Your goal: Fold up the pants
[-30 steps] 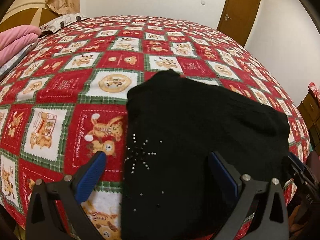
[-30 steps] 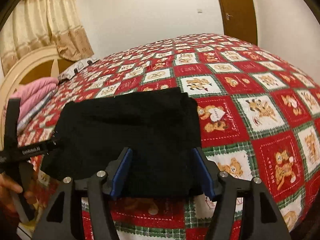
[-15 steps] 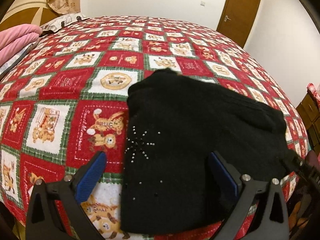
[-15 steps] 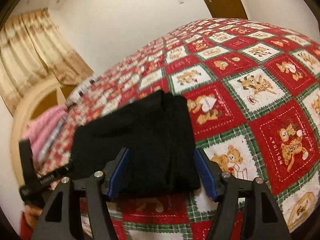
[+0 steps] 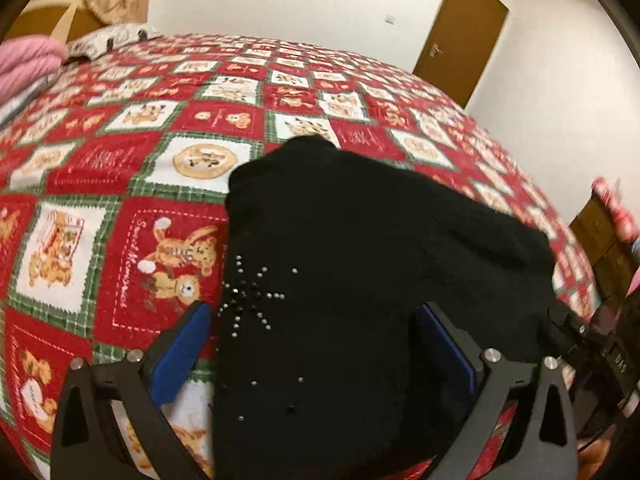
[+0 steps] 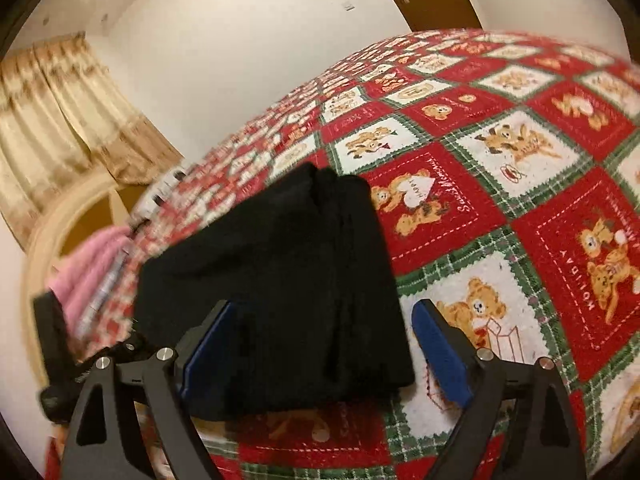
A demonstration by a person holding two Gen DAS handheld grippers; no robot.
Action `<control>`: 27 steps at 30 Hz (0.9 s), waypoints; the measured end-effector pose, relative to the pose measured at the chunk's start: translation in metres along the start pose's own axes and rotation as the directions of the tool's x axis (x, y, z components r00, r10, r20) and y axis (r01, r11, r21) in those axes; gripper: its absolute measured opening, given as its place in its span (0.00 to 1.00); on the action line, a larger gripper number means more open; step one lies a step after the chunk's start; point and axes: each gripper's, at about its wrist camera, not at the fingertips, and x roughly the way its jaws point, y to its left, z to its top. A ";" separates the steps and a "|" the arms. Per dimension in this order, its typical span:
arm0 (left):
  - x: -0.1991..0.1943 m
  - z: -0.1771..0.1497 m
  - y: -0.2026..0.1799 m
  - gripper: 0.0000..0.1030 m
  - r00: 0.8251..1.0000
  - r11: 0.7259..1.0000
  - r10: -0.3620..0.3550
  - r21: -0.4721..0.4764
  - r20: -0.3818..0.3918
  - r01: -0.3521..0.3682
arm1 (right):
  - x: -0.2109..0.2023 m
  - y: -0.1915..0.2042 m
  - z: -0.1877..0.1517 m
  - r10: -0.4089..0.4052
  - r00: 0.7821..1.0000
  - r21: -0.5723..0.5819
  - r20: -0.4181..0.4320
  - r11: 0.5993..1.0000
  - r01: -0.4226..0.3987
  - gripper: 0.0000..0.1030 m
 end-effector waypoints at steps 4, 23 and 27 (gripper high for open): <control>-0.001 -0.004 0.002 1.00 1.000 1.000 -0.004 -0.005 0.030 0.004 | 0.006 0.018 -0.004 -0.091 0.996 -0.084 -0.027 0.993 0.088 0.87; -0.021 -0.008 0.047 0.27 0.992 0.935 -0.122 -0.336 -0.016 0.110 | -0.002 0.046 -0.012 -0.083 0.996 -0.210 -0.011 0.974 0.079 0.39; -0.021 -0.008 0.043 0.26 0.994 0.943 -0.112 -0.317 -0.013 0.103 | -0.001 0.045 -0.013 -0.088 0.996 -0.207 -0.017 0.975 0.082 0.38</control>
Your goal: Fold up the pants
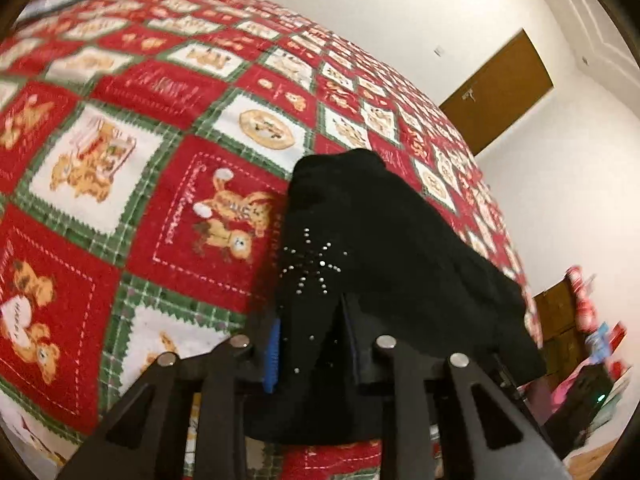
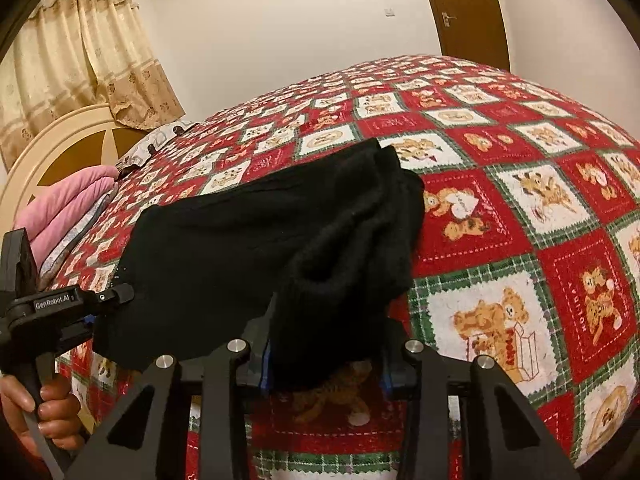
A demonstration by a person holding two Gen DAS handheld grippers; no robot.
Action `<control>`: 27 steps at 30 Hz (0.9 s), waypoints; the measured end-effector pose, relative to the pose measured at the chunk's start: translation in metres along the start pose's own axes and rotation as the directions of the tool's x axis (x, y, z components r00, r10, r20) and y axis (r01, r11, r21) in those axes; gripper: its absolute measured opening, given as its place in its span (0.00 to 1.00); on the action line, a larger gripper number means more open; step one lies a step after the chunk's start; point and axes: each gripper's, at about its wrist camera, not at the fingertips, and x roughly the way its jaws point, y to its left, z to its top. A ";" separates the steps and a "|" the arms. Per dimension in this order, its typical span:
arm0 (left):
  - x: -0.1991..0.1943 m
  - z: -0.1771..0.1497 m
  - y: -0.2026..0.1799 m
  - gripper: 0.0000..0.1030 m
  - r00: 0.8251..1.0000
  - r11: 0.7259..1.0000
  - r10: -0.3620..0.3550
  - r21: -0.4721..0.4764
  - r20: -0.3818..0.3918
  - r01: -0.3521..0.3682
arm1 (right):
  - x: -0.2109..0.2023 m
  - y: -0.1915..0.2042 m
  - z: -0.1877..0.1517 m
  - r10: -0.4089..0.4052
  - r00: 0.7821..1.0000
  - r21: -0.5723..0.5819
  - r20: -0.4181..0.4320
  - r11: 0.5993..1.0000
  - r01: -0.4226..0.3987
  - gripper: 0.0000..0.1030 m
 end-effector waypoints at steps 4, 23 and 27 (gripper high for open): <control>0.001 -0.003 -0.018 0.26 0.998 0.994 0.059 0.090 0.018 -0.060 | 0.003 -0.006 -0.002 0.010 1.000 0.025 -0.009 1.000 -0.010 0.39; -0.017 -0.008 -0.054 0.13 0.970 0.911 0.188 0.343 0.155 -0.231 | -0.017 0.019 0.007 -0.058 0.998 -0.083 0.038 0.995 0.061 0.36; -0.025 -0.008 -0.062 0.13 0.965 0.899 0.178 0.367 0.192 -0.239 | -0.030 0.031 0.011 -0.056 0.996 -0.124 0.074 0.990 0.065 0.36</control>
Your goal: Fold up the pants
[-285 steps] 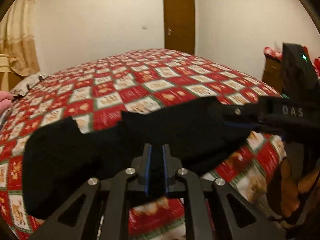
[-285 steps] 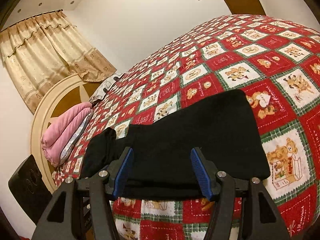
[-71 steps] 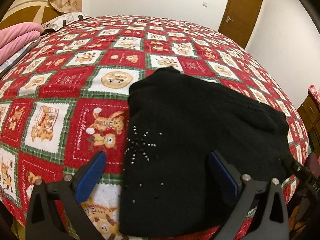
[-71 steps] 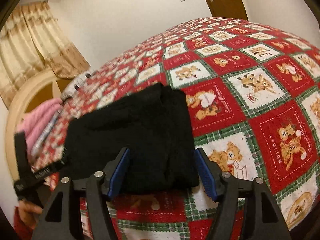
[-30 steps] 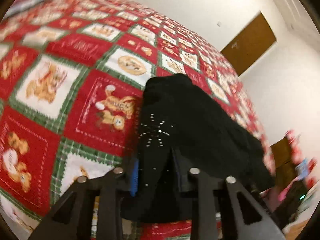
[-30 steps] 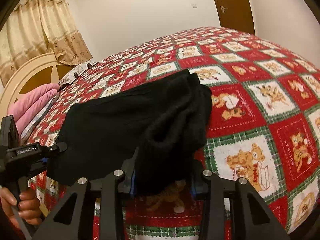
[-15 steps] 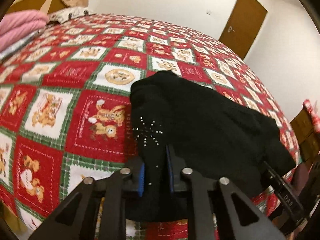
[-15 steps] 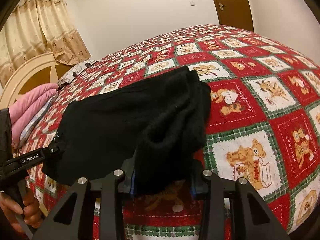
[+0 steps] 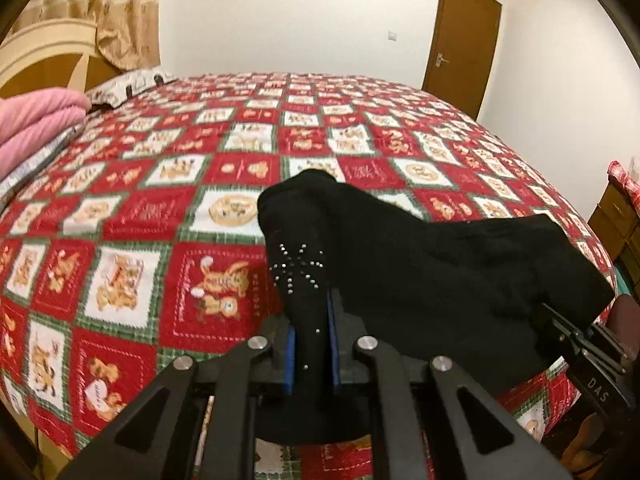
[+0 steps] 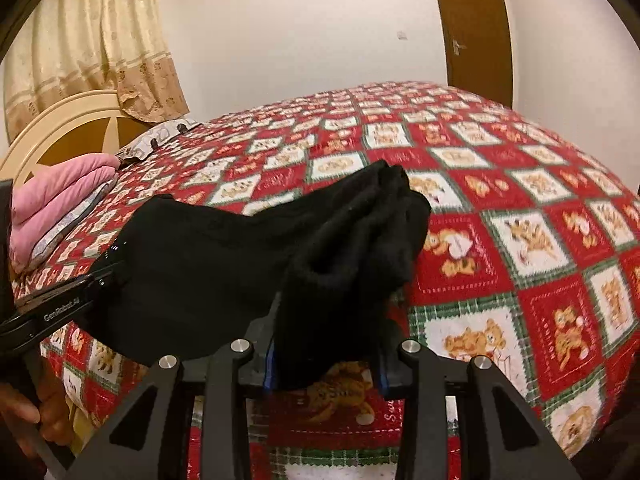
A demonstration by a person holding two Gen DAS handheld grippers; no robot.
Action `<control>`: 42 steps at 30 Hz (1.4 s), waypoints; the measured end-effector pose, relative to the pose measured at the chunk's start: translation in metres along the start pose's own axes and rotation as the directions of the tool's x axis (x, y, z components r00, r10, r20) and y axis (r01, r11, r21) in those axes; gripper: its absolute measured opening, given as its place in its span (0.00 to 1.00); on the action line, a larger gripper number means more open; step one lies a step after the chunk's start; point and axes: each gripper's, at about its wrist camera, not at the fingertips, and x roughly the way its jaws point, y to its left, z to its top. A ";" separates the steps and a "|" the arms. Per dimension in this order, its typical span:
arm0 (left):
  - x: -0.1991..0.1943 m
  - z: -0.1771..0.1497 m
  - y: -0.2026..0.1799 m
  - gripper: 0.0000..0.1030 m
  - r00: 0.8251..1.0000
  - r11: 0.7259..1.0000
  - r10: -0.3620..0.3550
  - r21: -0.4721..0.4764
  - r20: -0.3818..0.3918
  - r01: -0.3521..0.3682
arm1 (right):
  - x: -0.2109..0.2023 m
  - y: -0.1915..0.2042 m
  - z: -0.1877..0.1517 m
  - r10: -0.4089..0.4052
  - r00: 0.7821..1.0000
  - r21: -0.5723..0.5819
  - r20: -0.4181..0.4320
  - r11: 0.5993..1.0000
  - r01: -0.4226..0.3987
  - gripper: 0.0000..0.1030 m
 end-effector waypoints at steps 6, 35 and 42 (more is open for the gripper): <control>-0.008 0.006 -0.003 0.13 0.999 1.000 -0.003 0.017 0.034 0.003 | -0.011 0.015 0.006 0.007 0.999 -0.057 0.032 0.998 -0.005 0.35; -0.047 0.056 0.129 0.13 0.960 0.965 0.222 -0.182 0.171 -0.191 | 0.029 0.167 0.086 0.282 0.955 -0.247 0.093 0.936 -0.252 0.35; -0.053 0.067 0.177 0.13 0.931 0.932 0.316 -0.243 0.185 -0.268 | 0.046 0.221 0.106 0.357 0.929 -0.285 0.098 0.904 -0.317 0.35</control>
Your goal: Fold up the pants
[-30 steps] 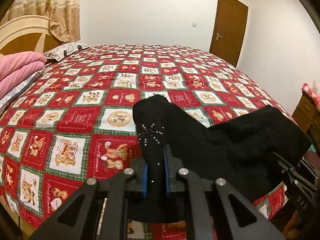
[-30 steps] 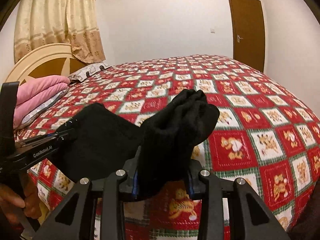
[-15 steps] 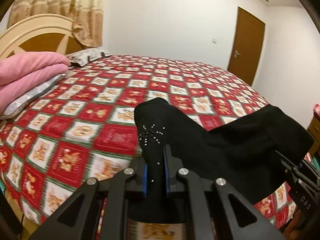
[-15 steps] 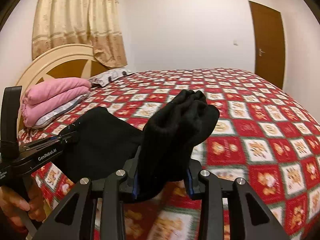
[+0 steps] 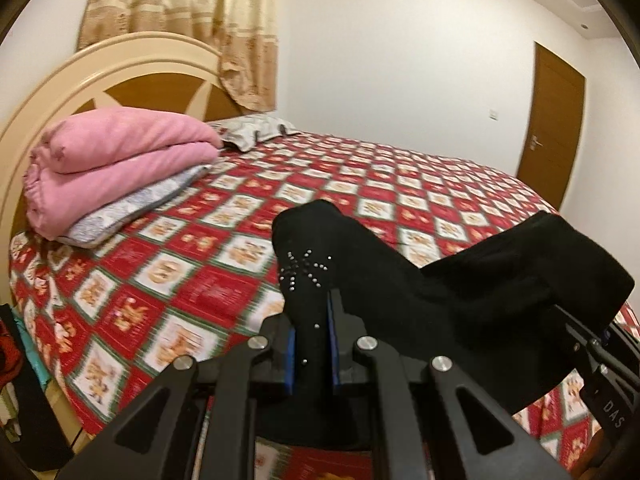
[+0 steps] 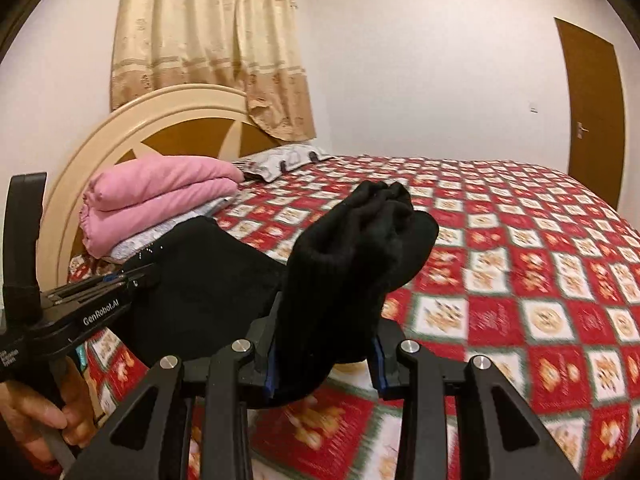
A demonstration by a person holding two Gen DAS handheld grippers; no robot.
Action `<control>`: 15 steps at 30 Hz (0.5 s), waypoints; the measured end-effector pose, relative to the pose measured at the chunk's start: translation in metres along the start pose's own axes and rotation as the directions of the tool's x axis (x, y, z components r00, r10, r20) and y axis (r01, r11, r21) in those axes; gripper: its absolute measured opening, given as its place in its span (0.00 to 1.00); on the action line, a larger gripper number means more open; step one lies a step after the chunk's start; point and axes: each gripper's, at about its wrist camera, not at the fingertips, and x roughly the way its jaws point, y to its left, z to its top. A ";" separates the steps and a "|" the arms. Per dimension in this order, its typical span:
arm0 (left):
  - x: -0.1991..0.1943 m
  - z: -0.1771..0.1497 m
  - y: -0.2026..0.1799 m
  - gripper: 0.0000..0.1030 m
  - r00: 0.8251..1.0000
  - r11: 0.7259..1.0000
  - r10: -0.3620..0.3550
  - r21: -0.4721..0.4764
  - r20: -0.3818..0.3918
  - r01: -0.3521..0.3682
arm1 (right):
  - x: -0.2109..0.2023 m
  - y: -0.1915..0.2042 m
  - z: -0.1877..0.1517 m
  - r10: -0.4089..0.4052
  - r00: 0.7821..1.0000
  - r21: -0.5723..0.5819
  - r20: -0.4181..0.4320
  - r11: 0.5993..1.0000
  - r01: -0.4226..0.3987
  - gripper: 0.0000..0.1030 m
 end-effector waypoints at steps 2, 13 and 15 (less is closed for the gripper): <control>0.004 0.004 0.010 0.13 1.000 1.000 0.017 -0.014 0.006 -0.017 | 0.007 0.009 0.006 0.013 1.000 -0.010 0.007 1.000 -0.013 0.35; 0.031 0.027 0.042 0.13 0.995 0.995 0.088 -0.042 0.037 -0.086 | 0.060 0.032 0.030 0.040 0.999 -0.058 0.026 0.998 -0.038 0.35; 0.040 0.030 0.044 0.13 0.994 0.994 0.101 -0.045 0.040 -0.099 | 0.072 0.034 0.033 0.035 0.999 -0.074 0.028 0.997 -0.033 0.35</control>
